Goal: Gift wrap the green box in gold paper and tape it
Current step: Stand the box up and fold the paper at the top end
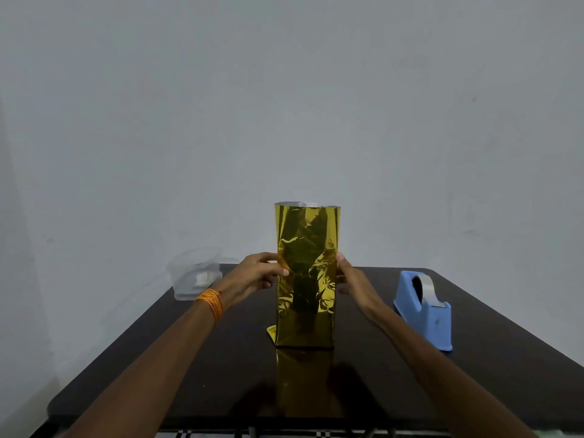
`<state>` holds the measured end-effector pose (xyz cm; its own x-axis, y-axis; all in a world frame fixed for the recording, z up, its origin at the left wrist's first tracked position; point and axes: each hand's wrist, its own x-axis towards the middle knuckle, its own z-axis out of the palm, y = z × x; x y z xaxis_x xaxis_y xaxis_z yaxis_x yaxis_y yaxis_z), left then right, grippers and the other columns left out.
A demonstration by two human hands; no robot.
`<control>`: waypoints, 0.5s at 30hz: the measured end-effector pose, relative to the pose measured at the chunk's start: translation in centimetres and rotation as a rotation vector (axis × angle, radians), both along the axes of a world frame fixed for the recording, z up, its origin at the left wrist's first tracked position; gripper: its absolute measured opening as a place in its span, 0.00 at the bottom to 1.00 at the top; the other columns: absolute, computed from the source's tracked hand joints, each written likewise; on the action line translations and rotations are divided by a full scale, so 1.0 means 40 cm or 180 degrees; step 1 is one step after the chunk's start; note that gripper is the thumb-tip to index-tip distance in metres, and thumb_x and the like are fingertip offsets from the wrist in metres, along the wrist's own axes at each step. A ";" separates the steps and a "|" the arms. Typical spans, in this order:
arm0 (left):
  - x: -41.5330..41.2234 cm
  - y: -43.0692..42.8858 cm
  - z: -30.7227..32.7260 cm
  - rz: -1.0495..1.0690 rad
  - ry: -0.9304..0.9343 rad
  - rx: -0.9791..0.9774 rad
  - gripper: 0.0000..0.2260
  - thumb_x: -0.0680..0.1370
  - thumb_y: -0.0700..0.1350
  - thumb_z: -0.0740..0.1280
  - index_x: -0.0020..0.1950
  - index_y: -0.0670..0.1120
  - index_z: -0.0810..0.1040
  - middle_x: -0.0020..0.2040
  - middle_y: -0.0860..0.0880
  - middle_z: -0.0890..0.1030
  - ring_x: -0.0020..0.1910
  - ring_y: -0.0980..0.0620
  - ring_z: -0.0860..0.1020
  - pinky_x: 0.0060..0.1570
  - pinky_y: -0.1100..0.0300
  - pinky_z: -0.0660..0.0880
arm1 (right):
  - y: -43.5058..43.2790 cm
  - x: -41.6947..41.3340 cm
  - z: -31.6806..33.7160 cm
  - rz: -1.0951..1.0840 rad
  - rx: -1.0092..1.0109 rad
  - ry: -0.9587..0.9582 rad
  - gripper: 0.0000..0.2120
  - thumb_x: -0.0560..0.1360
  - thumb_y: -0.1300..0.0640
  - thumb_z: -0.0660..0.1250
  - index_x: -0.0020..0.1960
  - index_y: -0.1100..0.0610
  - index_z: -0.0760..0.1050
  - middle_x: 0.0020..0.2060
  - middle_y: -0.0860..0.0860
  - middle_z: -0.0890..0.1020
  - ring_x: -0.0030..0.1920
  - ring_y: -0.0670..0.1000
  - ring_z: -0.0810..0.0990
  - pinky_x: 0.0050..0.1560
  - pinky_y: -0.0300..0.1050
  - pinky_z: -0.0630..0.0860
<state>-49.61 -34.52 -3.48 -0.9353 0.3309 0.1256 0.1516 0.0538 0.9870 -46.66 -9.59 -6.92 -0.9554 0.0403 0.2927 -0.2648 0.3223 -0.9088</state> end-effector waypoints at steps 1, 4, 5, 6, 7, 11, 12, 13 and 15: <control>0.000 -0.002 0.003 0.0024 0.0045 -0.0073 0.22 0.71 0.39 0.75 0.64 0.42 0.76 0.46 0.45 0.81 0.40 0.53 0.74 0.37 0.62 0.72 | -0.001 0.001 0.002 -0.0002 0.0040 0.0014 0.46 0.69 0.20 0.51 0.72 0.50 0.71 0.63 0.53 0.79 0.61 0.50 0.78 0.60 0.49 0.75; 0.014 0.006 0.000 0.0357 0.0438 -0.0662 0.26 0.68 0.50 0.80 0.61 0.46 0.74 0.49 0.46 0.79 0.47 0.51 0.76 0.43 0.59 0.71 | -0.006 0.005 0.012 -0.0418 0.0002 0.0453 0.25 0.79 0.35 0.59 0.68 0.51 0.73 0.60 0.50 0.79 0.60 0.49 0.78 0.60 0.49 0.76; 0.021 0.013 -0.006 0.0505 0.0587 -0.0772 0.28 0.66 0.53 0.80 0.59 0.45 0.73 0.49 0.47 0.78 0.48 0.51 0.76 0.43 0.60 0.71 | -0.010 0.014 0.018 -0.0698 -0.0003 0.0644 0.20 0.80 0.42 0.63 0.67 0.52 0.73 0.57 0.51 0.79 0.58 0.50 0.79 0.54 0.44 0.78; 0.028 0.022 -0.012 0.0616 0.0728 -0.0808 0.30 0.65 0.55 0.80 0.58 0.44 0.72 0.49 0.48 0.76 0.48 0.52 0.75 0.43 0.60 0.71 | -0.018 0.026 0.028 -0.0926 -0.0018 0.0829 0.16 0.80 0.48 0.66 0.65 0.53 0.73 0.54 0.52 0.79 0.54 0.48 0.79 0.46 0.38 0.77; 0.035 0.031 -0.016 0.0679 0.0827 -0.0843 0.31 0.65 0.57 0.80 0.58 0.43 0.71 0.48 0.48 0.74 0.47 0.53 0.73 0.42 0.61 0.71 | -0.032 0.044 0.043 -0.1048 -0.0042 0.0979 0.14 0.79 0.52 0.68 0.63 0.53 0.73 0.51 0.52 0.79 0.50 0.46 0.79 0.40 0.34 0.74; 0.049 0.064 -0.019 0.0771 0.0959 -0.1112 0.37 0.60 0.63 0.80 0.56 0.45 0.67 0.52 0.44 0.76 0.47 0.52 0.74 0.42 0.57 0.74 | -0.104 0.109 0.092 -0.0812 0.0068 0.1238 0.12 0.78 0.50 0.69 0.59 0.52 0.73 0.49 0.47 0.79 0.48 0.44 0.79 0.41 0.32 0.75; 0.053 0.067 -0.019 0.0773 0.1005 -0.1166 0.39 0.57 0.65 0.80 0.55 0.46 0.66 0.52 0.43 0.76 0.47 0.52 0.75 0.42 0.55 0.75 | -0.117 0.116 0.099 -0.0752 0.0186 0.1211 0.16 0.76 0.47 0.70 0.60 0.51 0.73 0.51 0.47 0.78 0.50 0.45 0.78 0.45 0.36 0.77; 0.059 0.069 -0.019 0.0739 0.1059 -0.1182 0.41 0.55 0.65 0.81 0.55 0.46 0.66 0.51 0.43 0.77 0.47 0.51 0.76 0.41 0.54 0.75 | -0.128 0.118 0.105 -0.0695 0.0333 0.1117 0.20 0.75 0.43 0.71 0.62 0.51 0.73 0.54 0.47 0.76 0.53 0.46 0.77 0.48 0.39 0.76; 0.075 0.064 -0.020 0.0587 0.1152 -0.1200 0.39 0.55 0.61 0.83 0.53 0.46 0.66 0.47 0.46 0.76 0.43 0.52 0.75 0.38 0.55 0.73 | -0.137 0.116 0.116 -0.0579 0.0545 0.0924 0.29 0.71 0.39 0.73 0.66 0.51 0.71 0.59 0.47 0.72 0.56 0.45 0.75 0.48 0.37 0.73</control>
<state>-46.59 -31.95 -4.30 -0.9011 0.2499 0.3544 0.4322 0.4510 0.7809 -42.01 -15.08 -2.30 -0.8135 0.1285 0.5672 -0.4278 0.5284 -0.7333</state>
